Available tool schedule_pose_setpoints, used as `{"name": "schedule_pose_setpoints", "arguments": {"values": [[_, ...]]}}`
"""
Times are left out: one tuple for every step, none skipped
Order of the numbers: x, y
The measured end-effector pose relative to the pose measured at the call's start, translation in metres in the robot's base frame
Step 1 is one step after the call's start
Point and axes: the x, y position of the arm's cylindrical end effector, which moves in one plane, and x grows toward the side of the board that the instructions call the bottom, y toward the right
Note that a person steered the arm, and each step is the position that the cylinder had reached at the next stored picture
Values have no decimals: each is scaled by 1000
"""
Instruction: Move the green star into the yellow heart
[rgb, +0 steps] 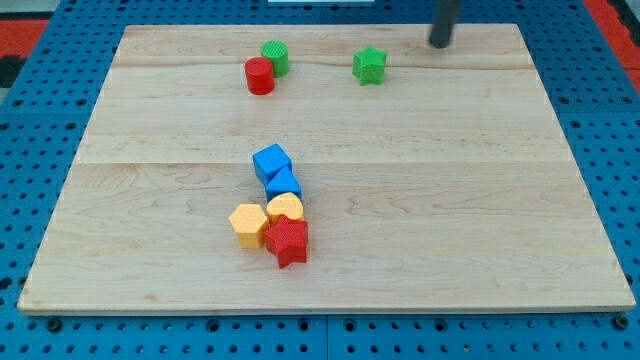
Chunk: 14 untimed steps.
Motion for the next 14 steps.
{"name": "schedule_pose_setpoints", "arguments": {"values": [[47, -40], [50, -69], [31, -65], [42, -113], [72, -121], [117, -109], [172, -109], [210, -108], [198, -89], [184, -86], [158, -93], [165, -125], [206, -124], [231, -108]]}}
